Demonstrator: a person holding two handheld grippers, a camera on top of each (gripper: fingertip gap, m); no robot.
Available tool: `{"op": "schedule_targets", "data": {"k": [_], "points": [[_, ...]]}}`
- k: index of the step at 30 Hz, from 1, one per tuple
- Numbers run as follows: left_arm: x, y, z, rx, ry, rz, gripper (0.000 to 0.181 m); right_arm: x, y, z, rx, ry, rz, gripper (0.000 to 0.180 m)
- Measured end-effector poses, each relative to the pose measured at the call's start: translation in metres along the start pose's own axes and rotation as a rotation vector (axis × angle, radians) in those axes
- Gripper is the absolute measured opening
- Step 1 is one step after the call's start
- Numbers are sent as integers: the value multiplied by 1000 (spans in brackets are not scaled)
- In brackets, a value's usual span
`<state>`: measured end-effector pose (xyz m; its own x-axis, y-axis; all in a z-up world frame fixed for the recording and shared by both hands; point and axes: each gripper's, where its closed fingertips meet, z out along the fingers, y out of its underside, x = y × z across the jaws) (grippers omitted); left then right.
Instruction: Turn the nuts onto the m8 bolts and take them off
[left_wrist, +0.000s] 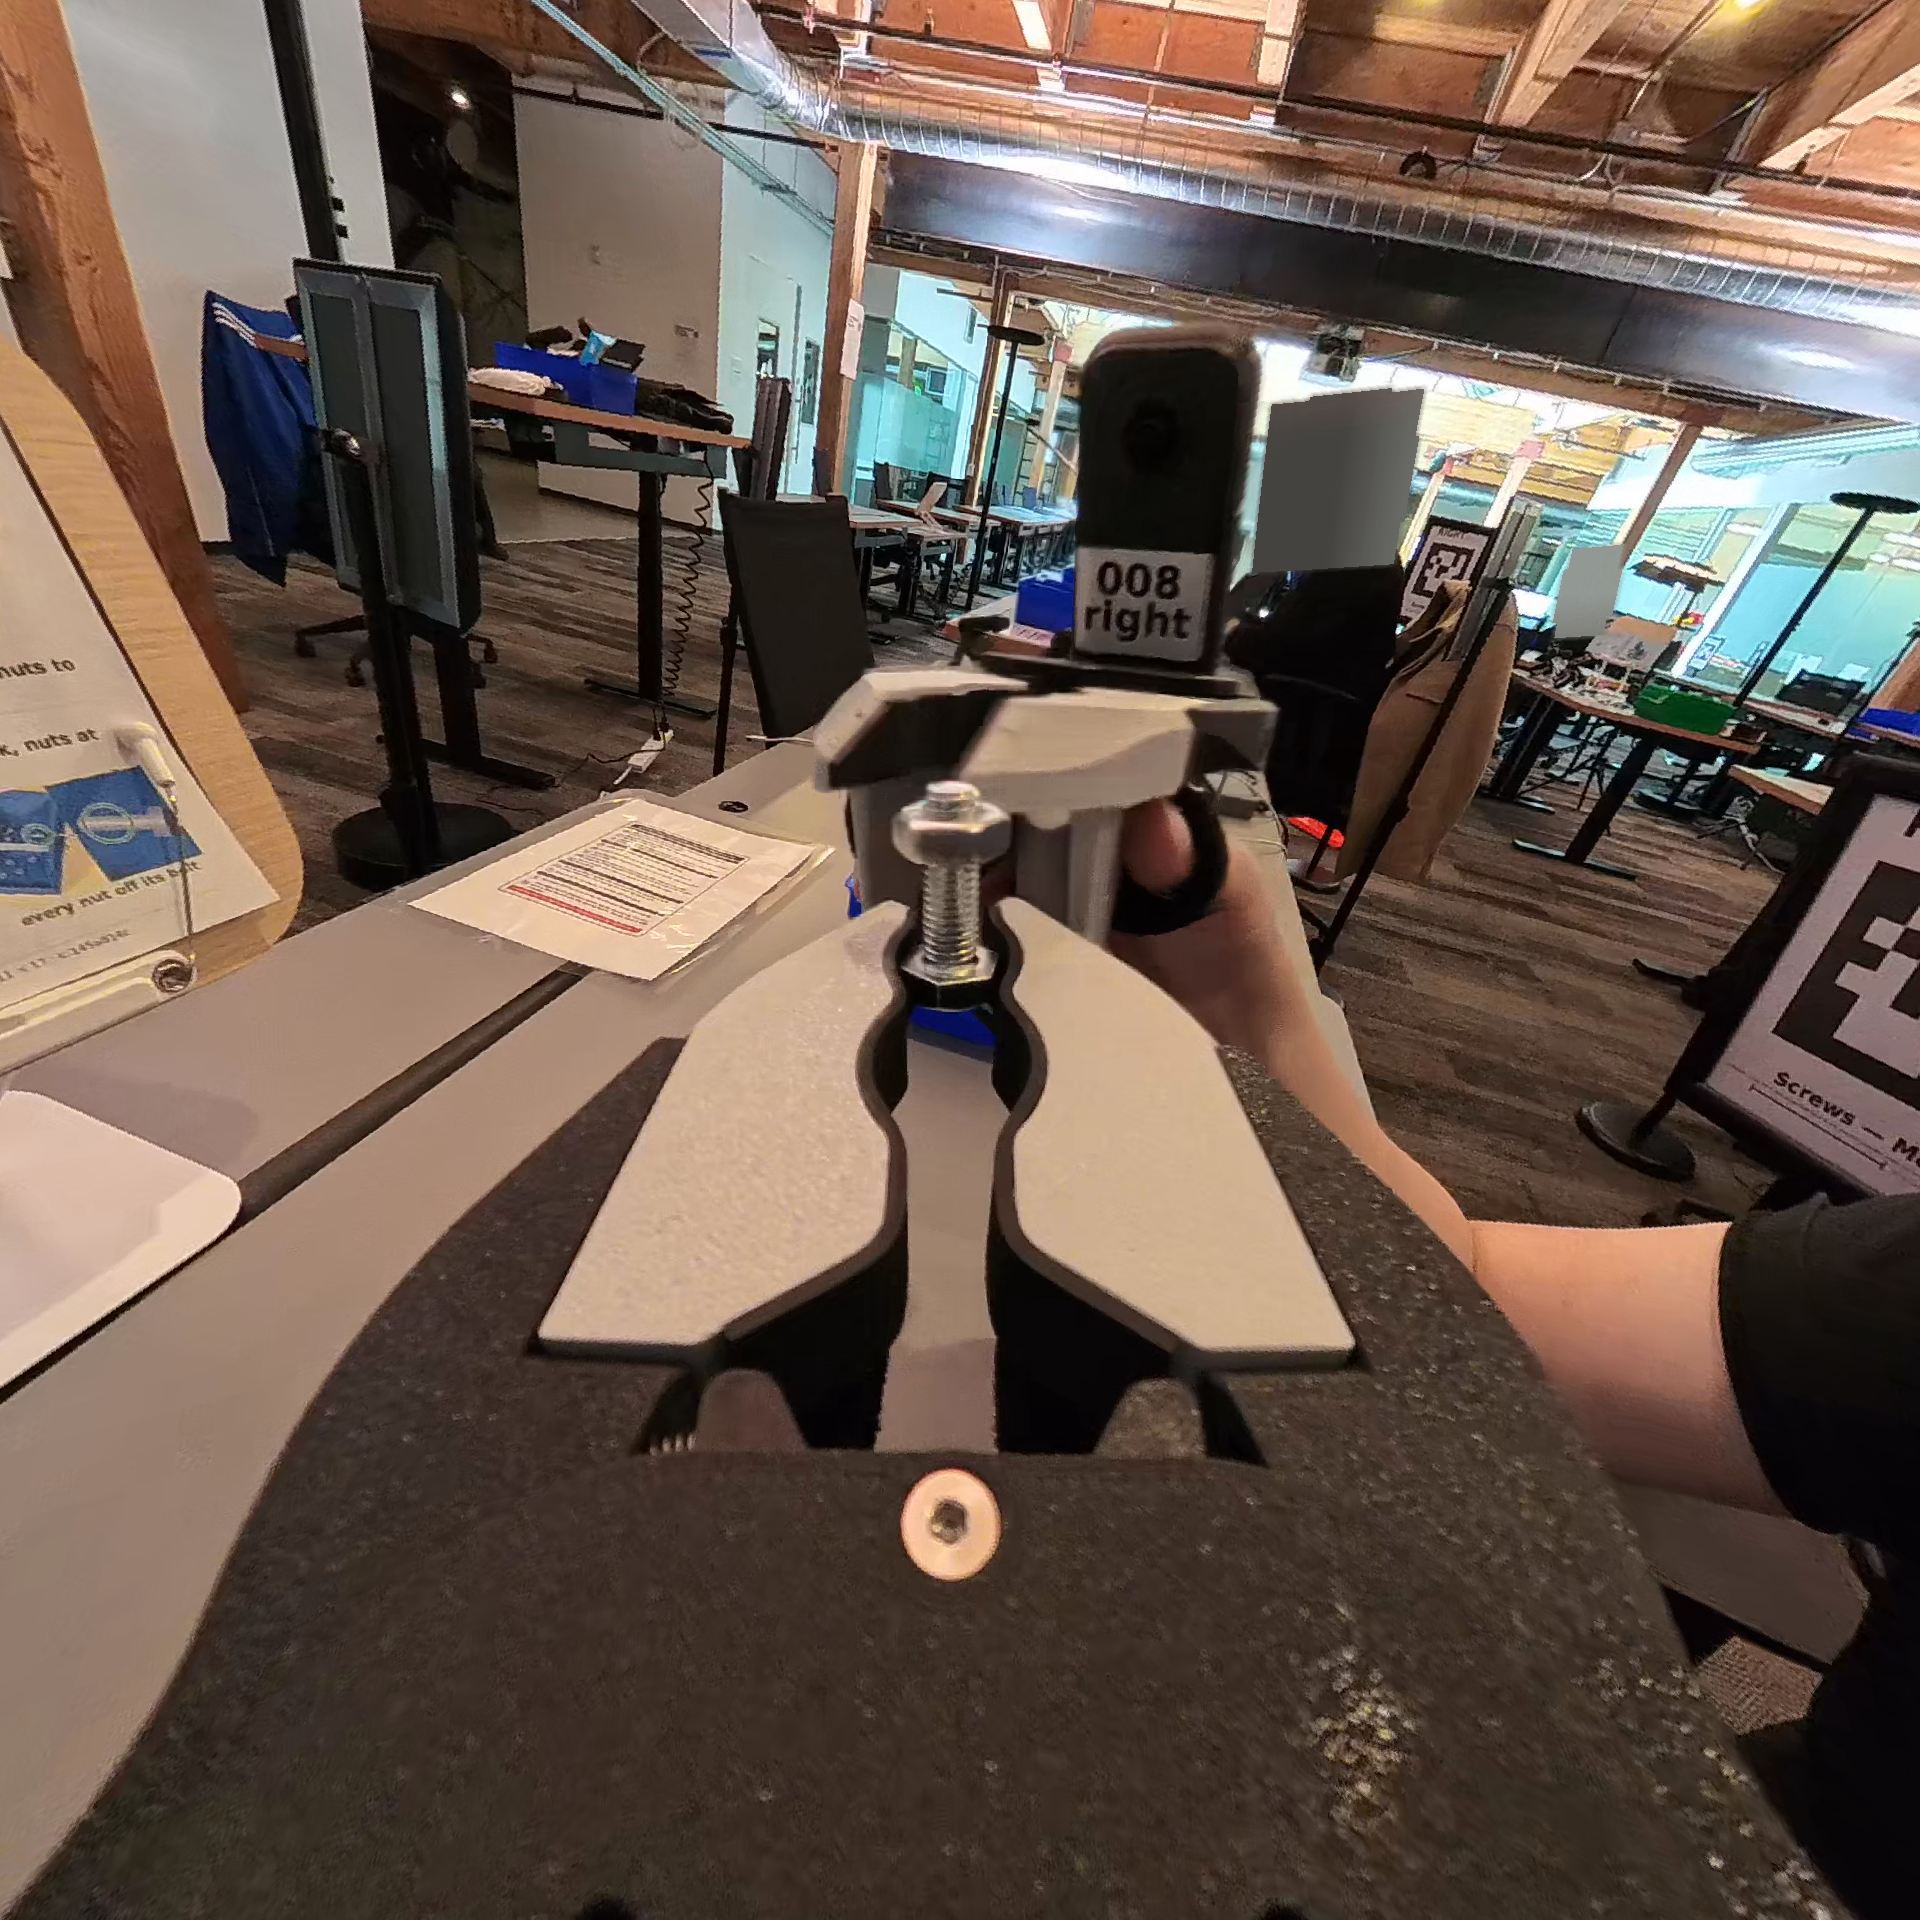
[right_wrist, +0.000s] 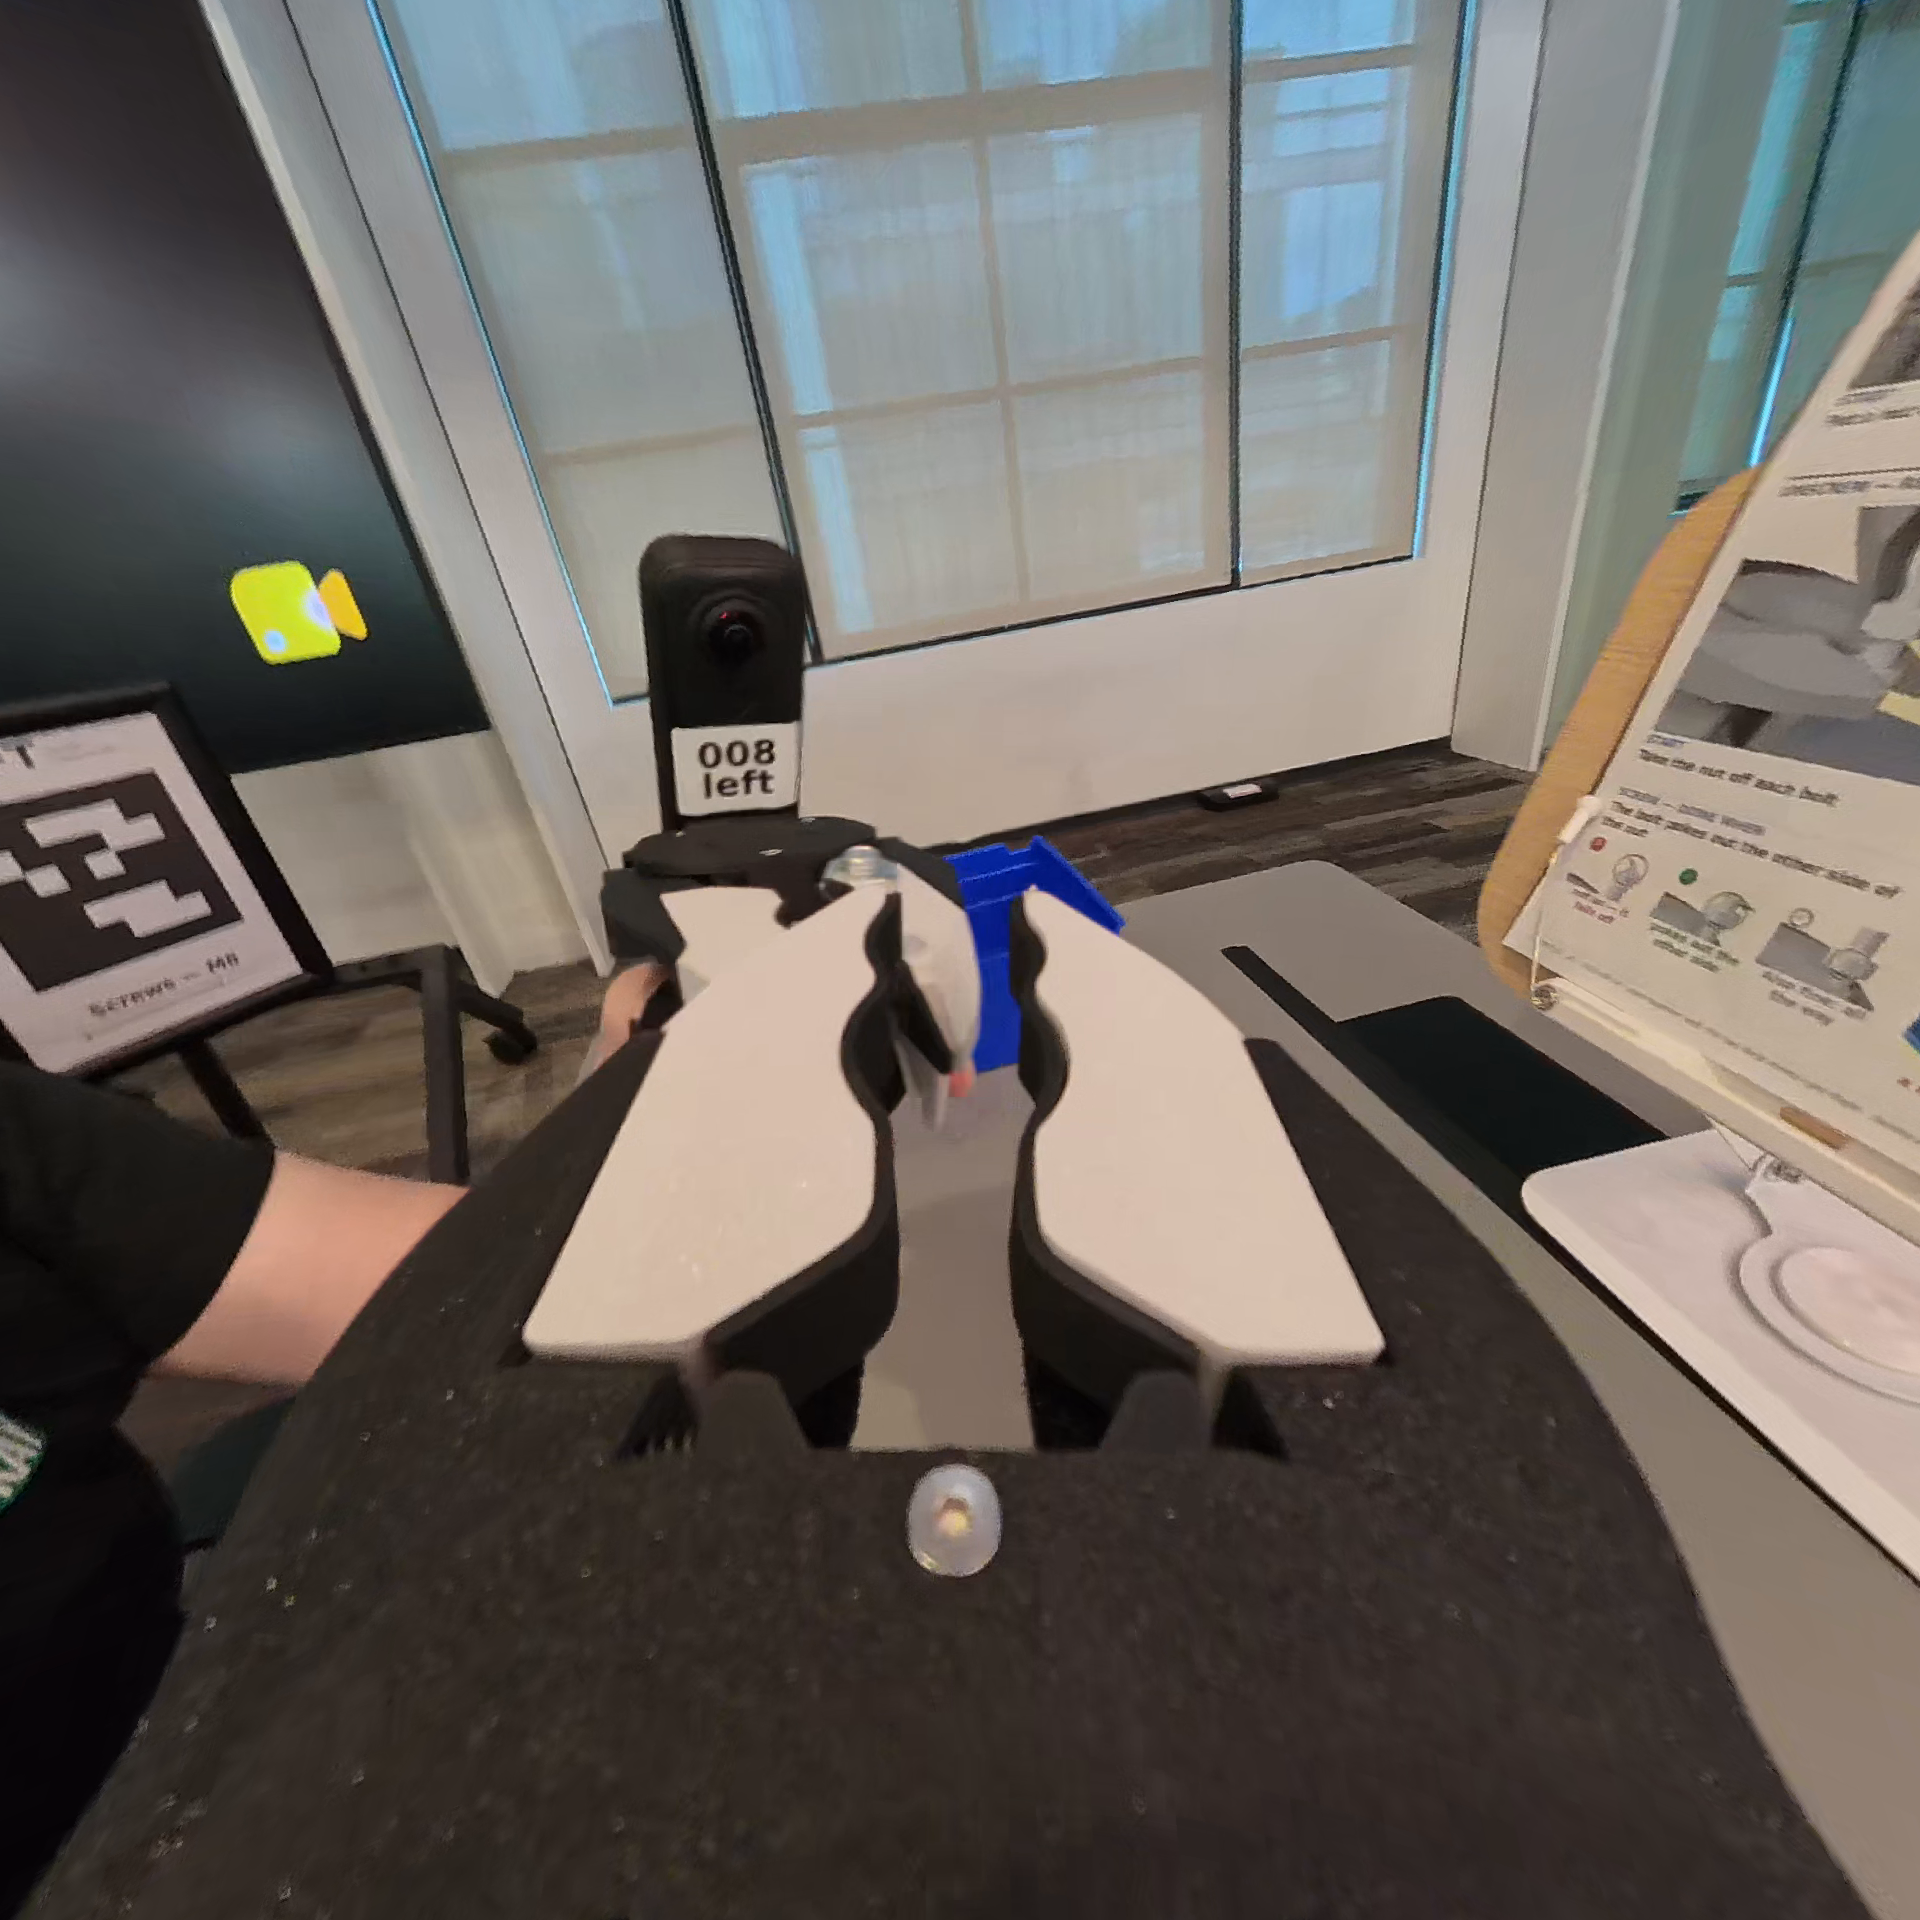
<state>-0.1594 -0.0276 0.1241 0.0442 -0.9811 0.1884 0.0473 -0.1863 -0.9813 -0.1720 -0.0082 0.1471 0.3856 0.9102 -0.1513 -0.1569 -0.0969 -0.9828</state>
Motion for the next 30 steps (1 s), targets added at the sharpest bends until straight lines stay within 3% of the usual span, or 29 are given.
{"op": "schedule_targets", "data": {"k": [6,10,16,21,30], "points": [[0,1,1,-6,-6,3,11,-18,0,7,-16,-57,-26,21],[2,1,2,-7,0,5,11,-14,2,12,-25,6,-72,24],[1,-2,-2,7,-4,4,11,-2,-3,-1,16,-12,26,18],[4,1,2,-8,5,8,11,-24,-2,9,-4,-67,-25,21],[3,-2,-1,2,-2,11,11,-8,-5,-1,18,-45,28,18]]}}
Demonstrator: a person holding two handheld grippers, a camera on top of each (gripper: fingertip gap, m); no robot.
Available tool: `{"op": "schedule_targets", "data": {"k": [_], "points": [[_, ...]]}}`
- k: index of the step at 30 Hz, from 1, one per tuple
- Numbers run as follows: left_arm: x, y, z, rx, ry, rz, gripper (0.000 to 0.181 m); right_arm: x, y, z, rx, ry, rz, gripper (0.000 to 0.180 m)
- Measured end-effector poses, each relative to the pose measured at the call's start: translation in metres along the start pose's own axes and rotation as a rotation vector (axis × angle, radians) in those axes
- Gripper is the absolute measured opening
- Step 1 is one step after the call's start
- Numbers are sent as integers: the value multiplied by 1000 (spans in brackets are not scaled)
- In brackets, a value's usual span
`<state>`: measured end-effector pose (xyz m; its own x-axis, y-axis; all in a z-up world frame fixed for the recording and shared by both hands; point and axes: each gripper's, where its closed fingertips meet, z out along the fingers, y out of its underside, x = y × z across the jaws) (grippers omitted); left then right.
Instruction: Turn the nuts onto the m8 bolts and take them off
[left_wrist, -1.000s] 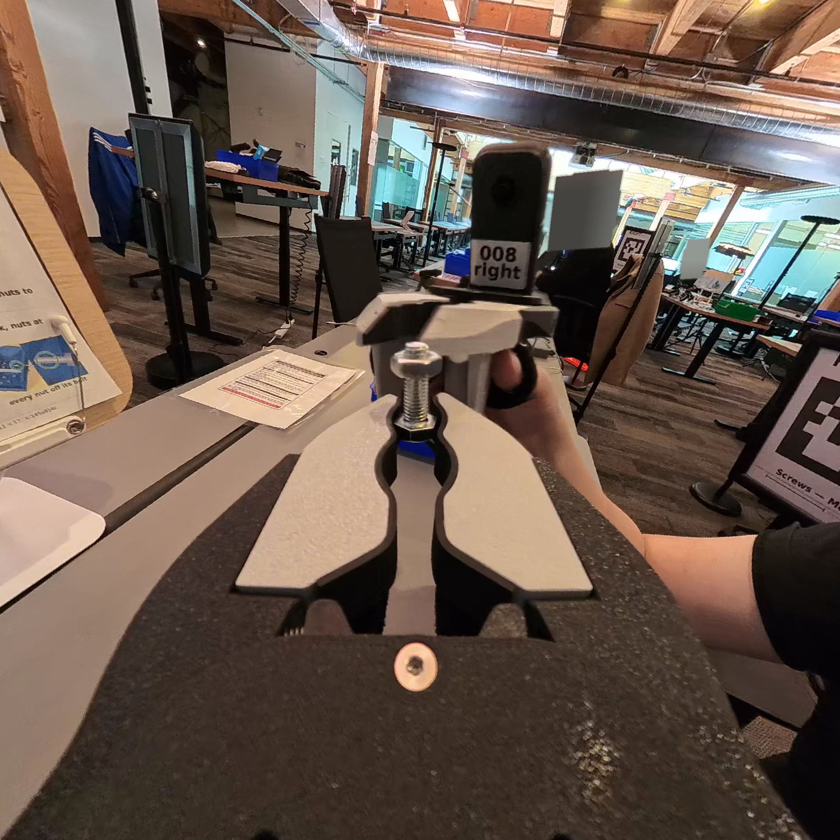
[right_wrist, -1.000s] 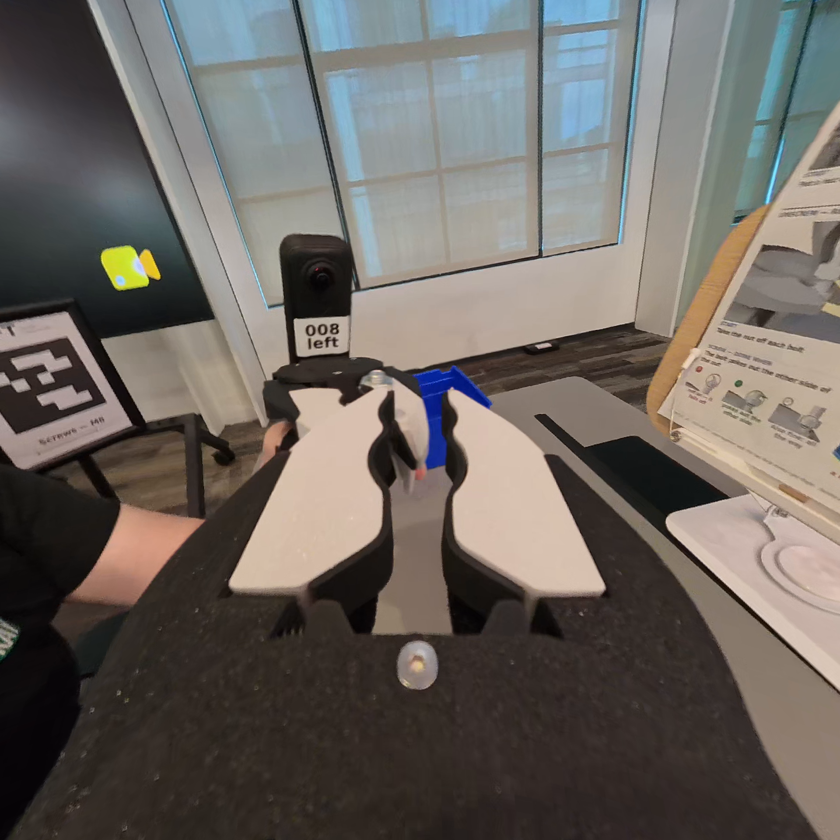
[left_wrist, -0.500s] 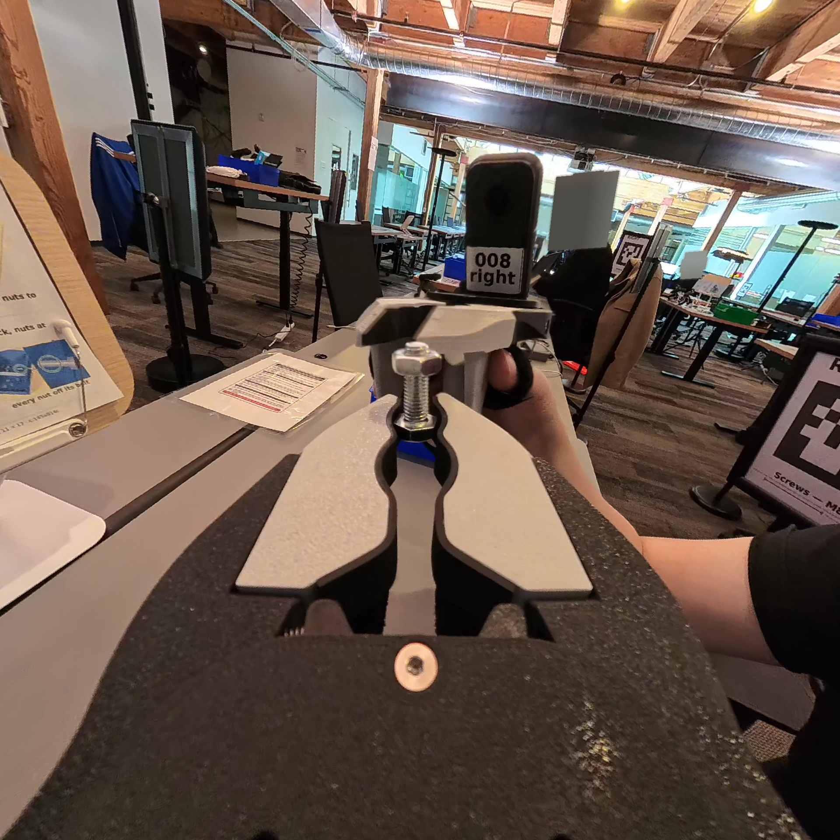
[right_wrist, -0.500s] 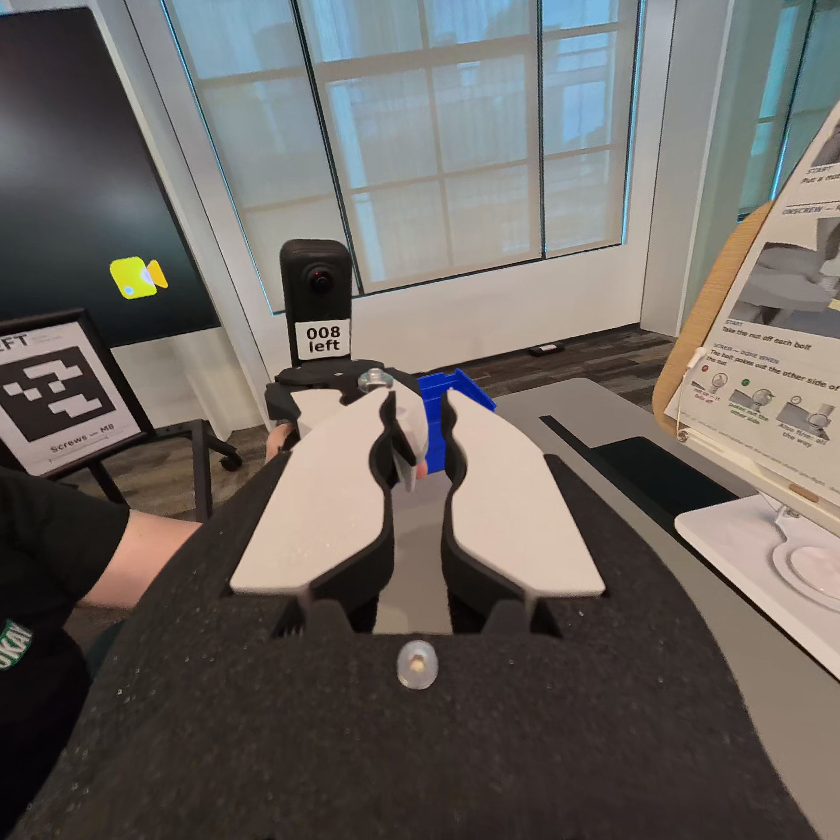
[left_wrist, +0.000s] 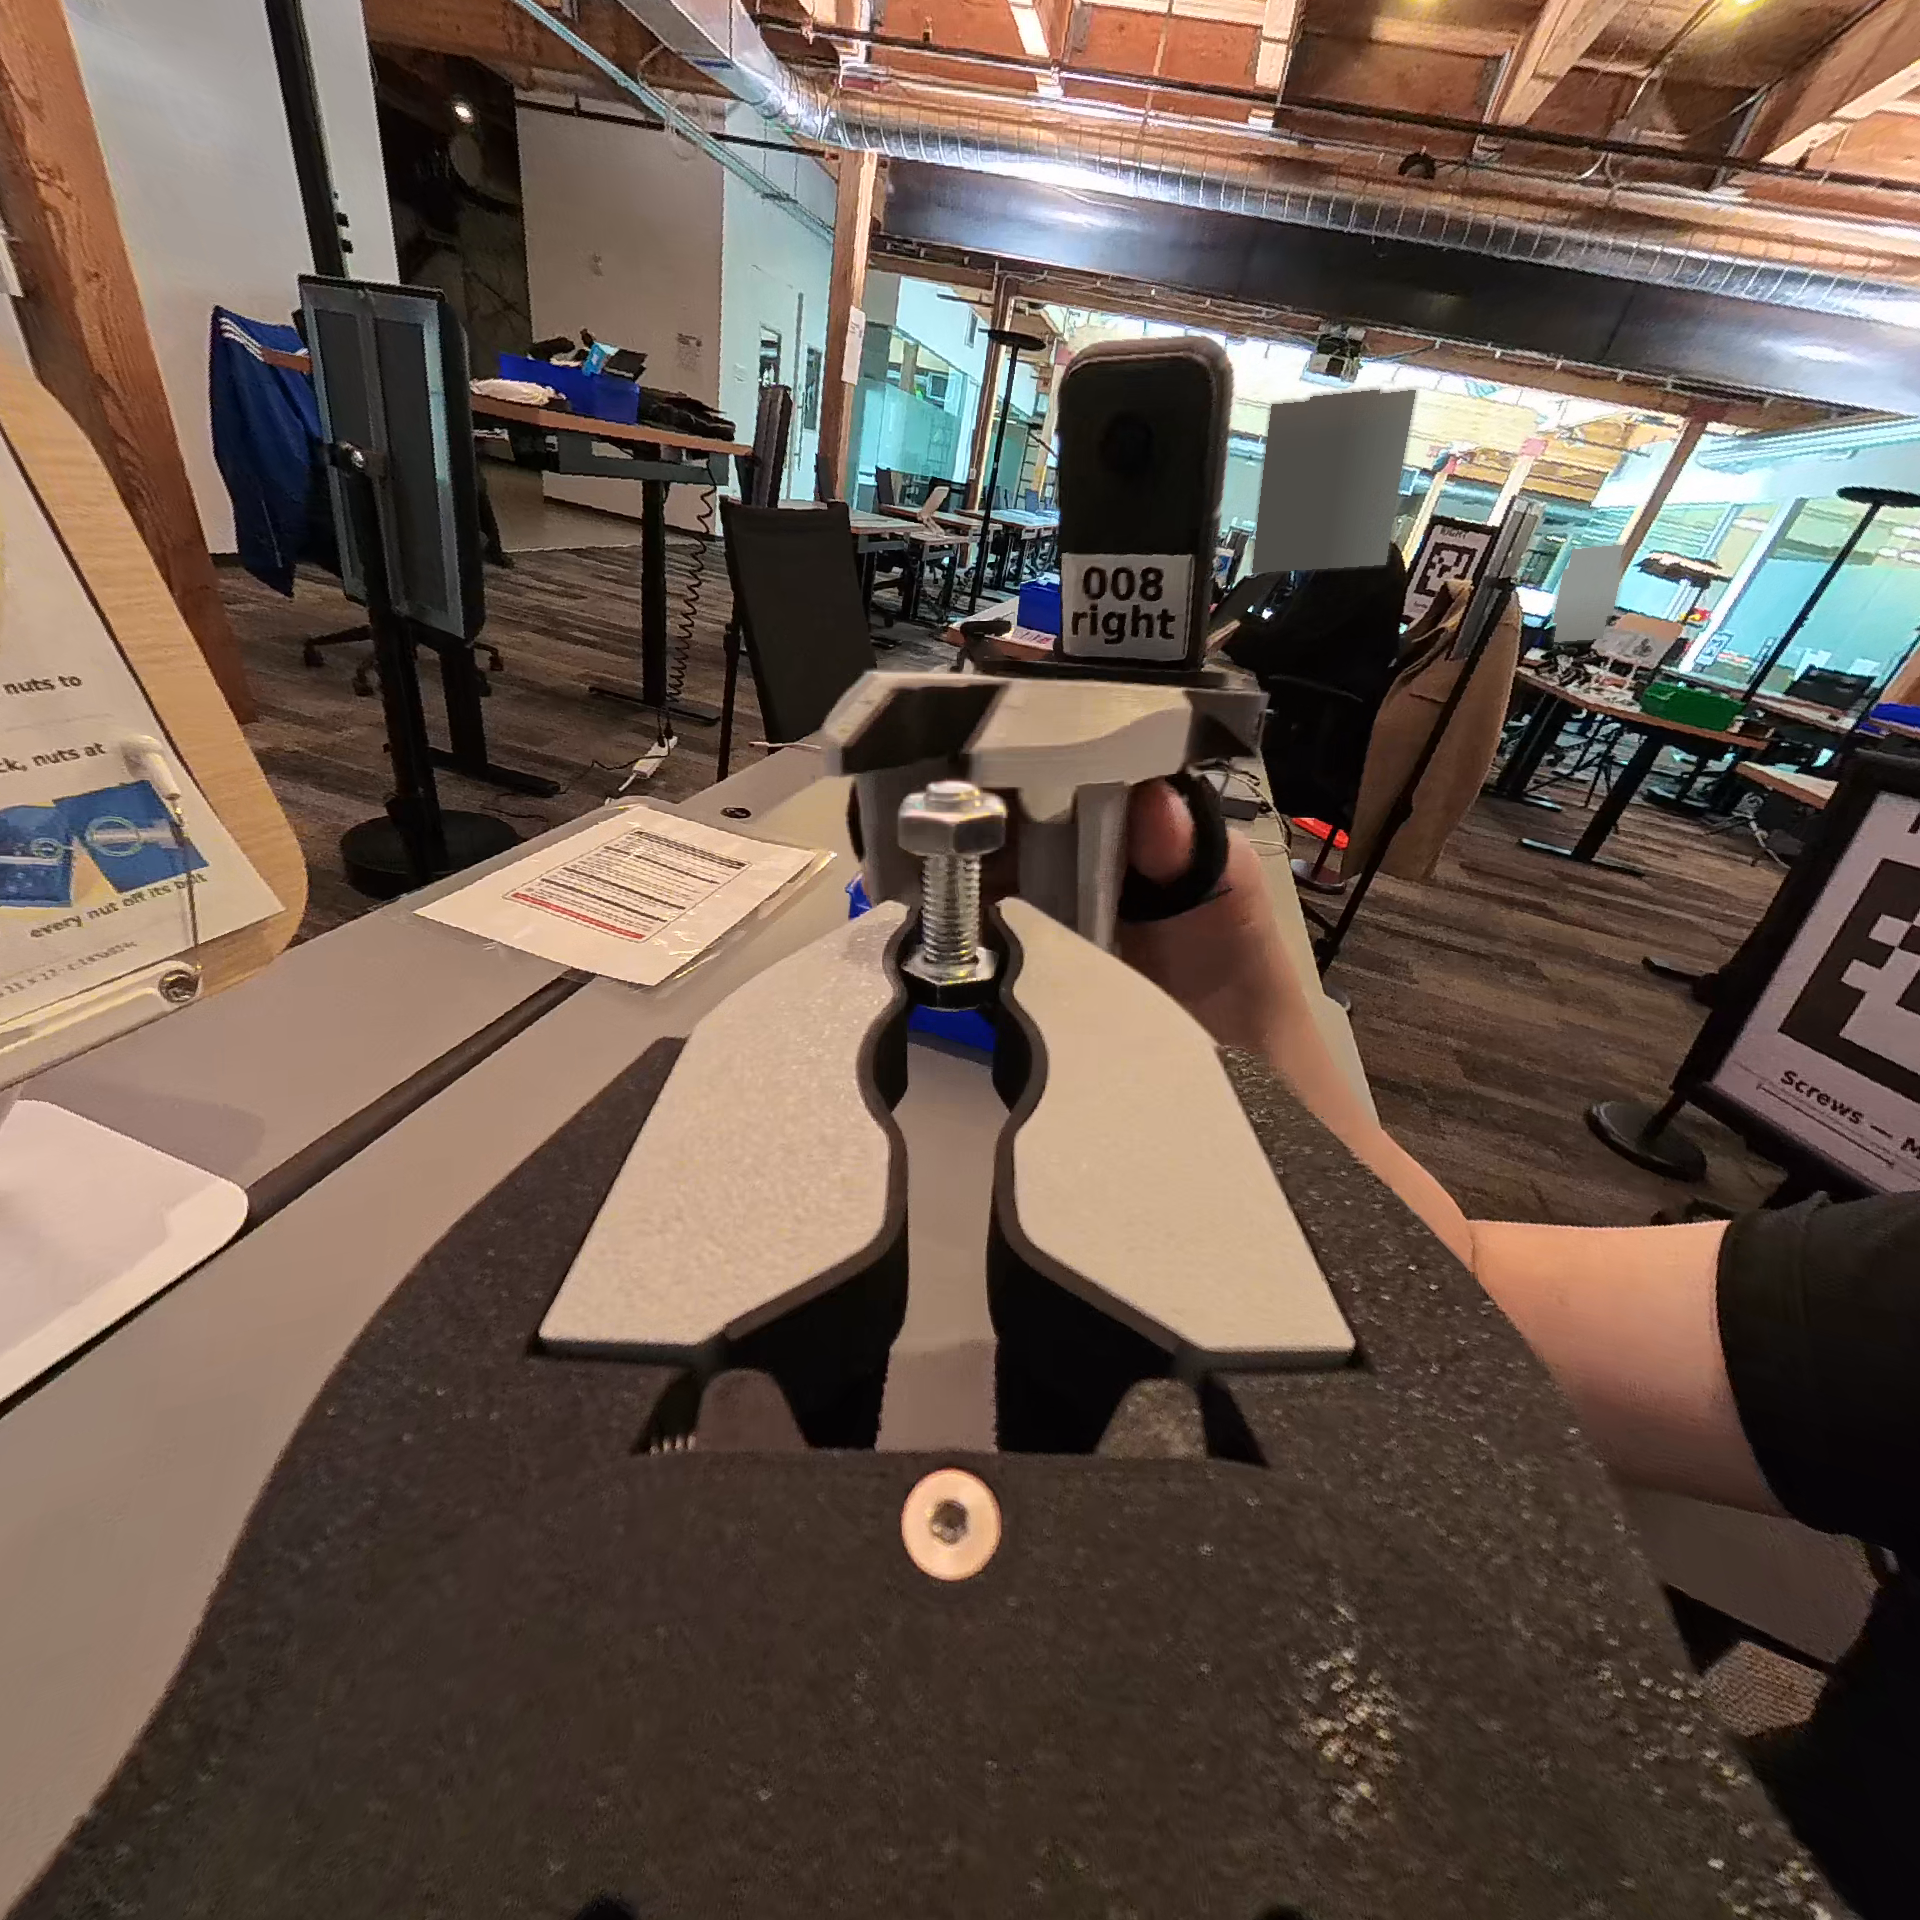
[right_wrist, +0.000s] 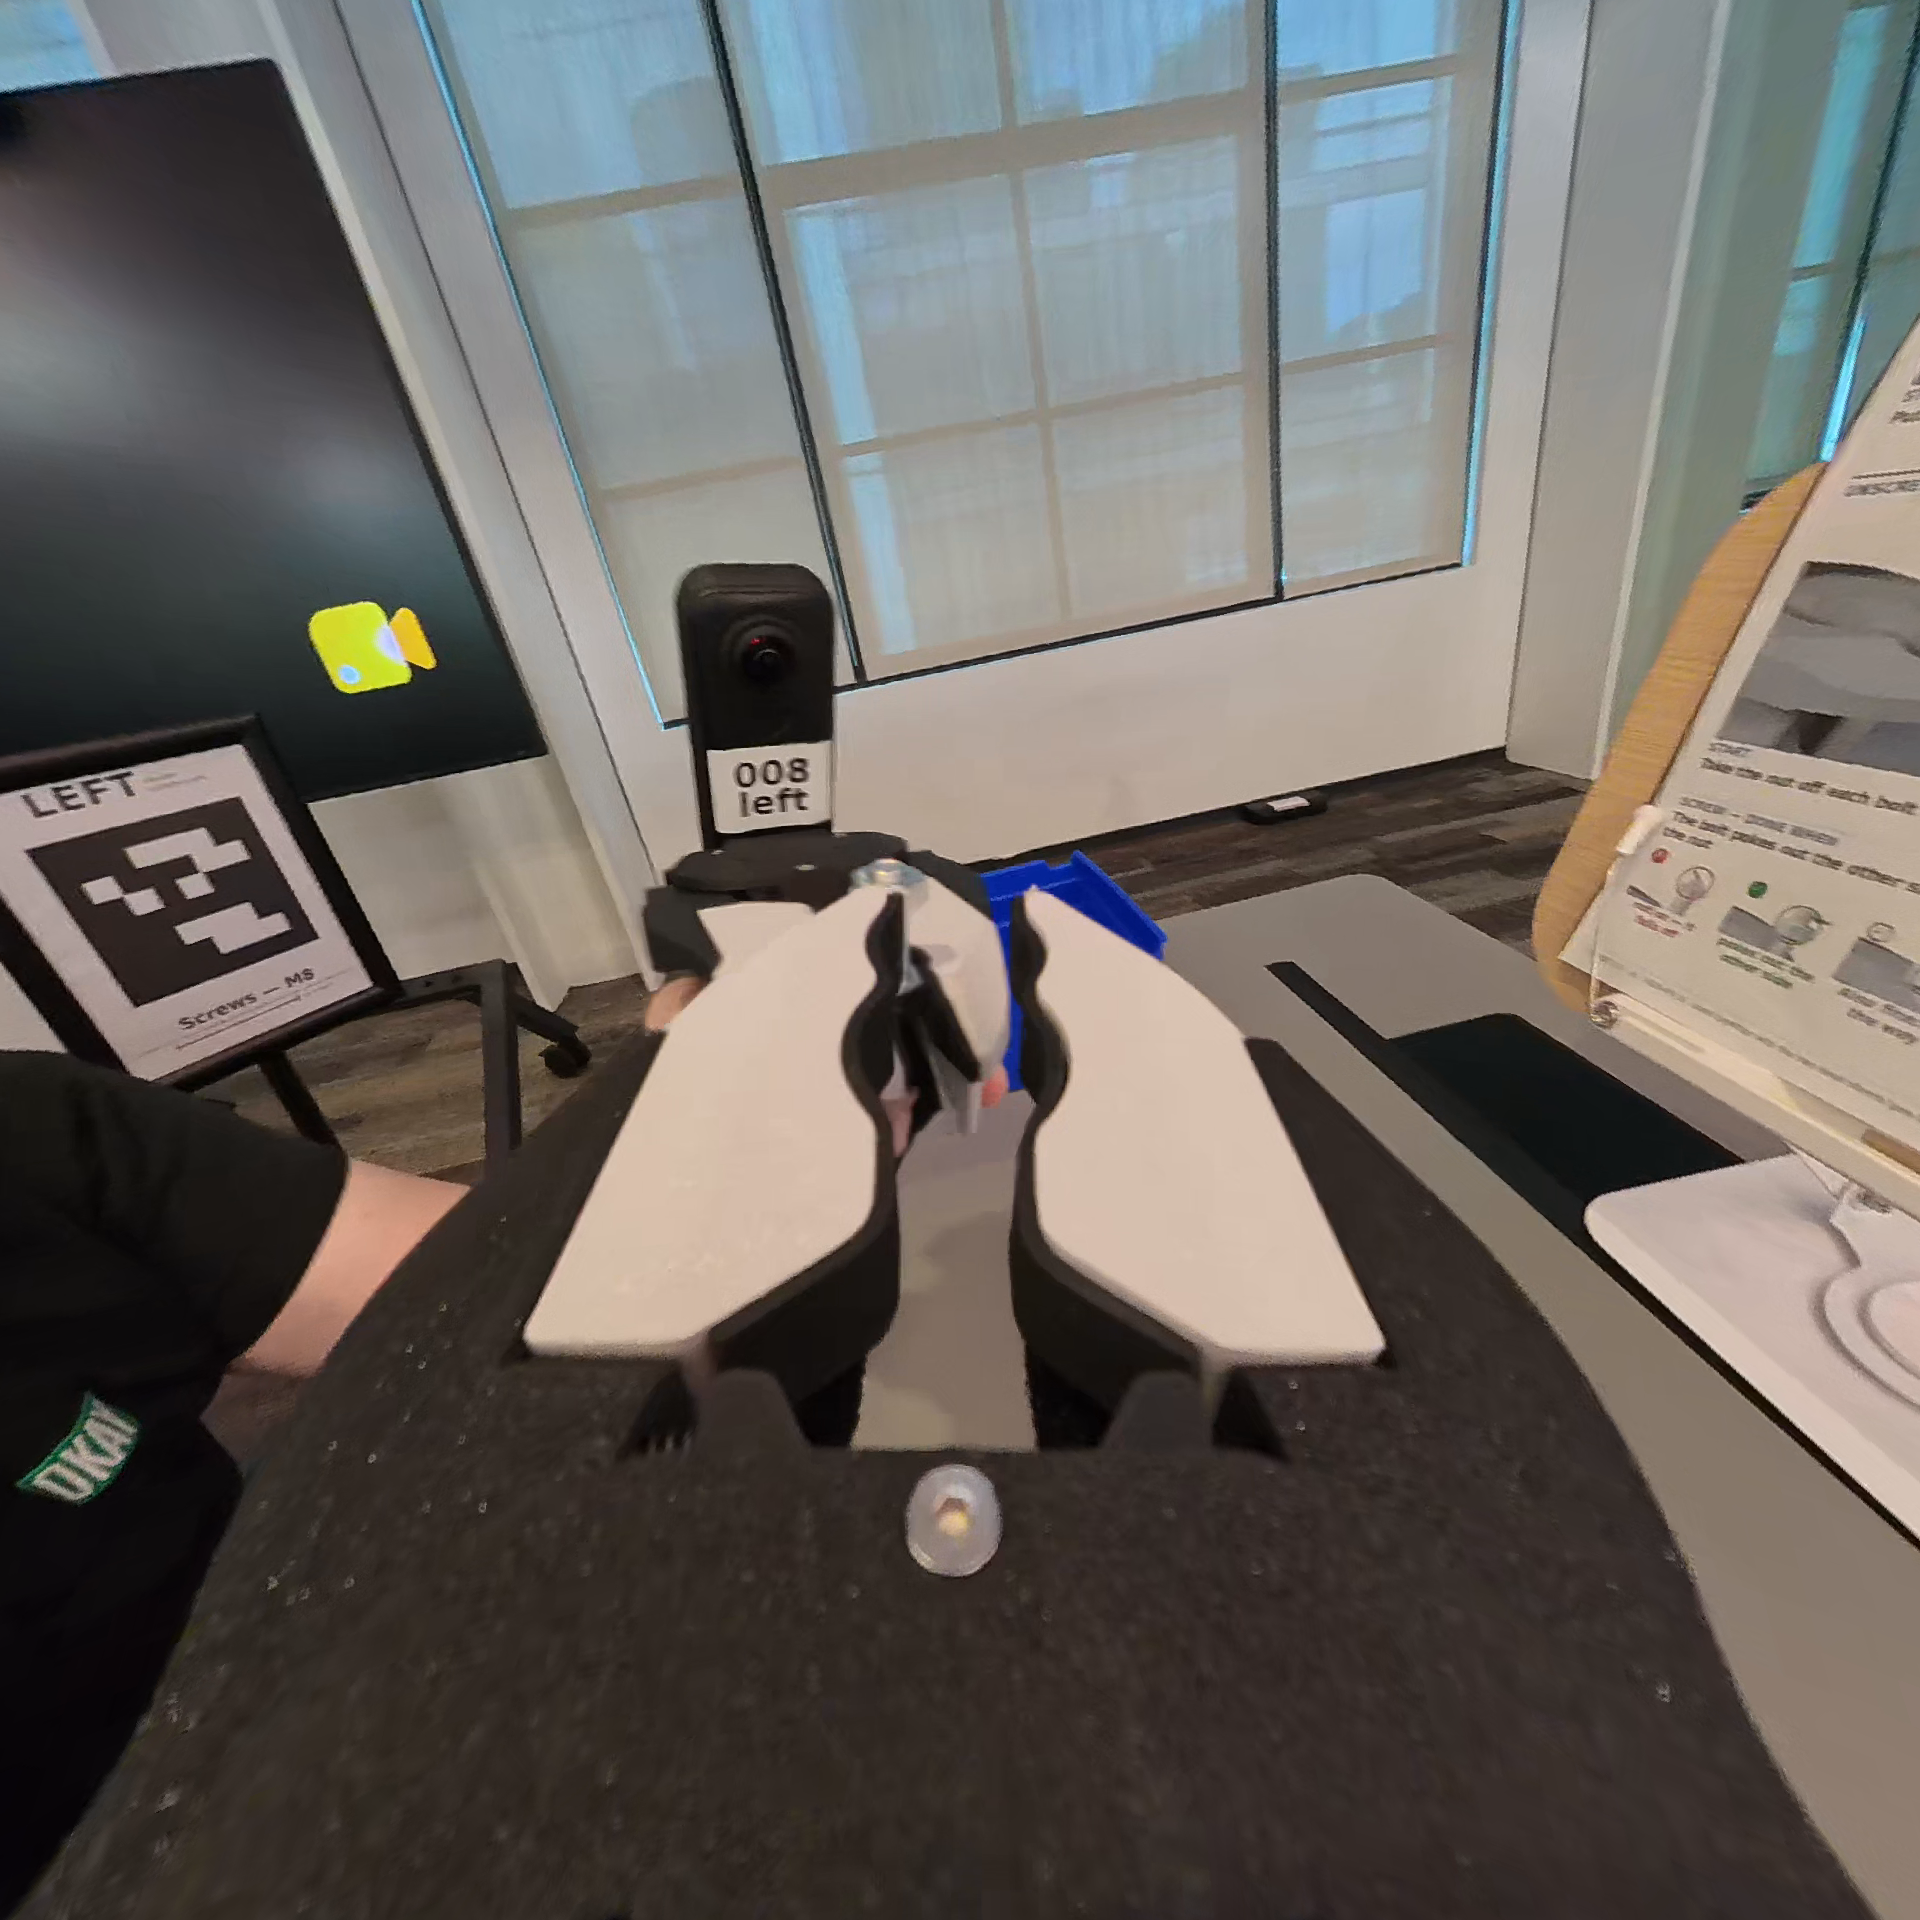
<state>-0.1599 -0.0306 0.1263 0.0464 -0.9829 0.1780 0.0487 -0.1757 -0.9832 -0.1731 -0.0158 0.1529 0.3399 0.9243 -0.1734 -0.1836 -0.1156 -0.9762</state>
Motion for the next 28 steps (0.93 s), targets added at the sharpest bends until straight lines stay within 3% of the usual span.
{"op": "schedule_targets", "data": {"k": [6,15,24,28], "points": [[3,2,2,-8,10,4,11,-12,7,12,-51,-4,-68,21],[2,0,0,-3,6,2,11,-15,0,6,-4,-60,-15,19],[4,-2,0,3,14,-2,11,2,0,0,8,1,2,15],[5,0,1,-4,12,7,11,-14,1,5,-11,-57,-17,19]]}}
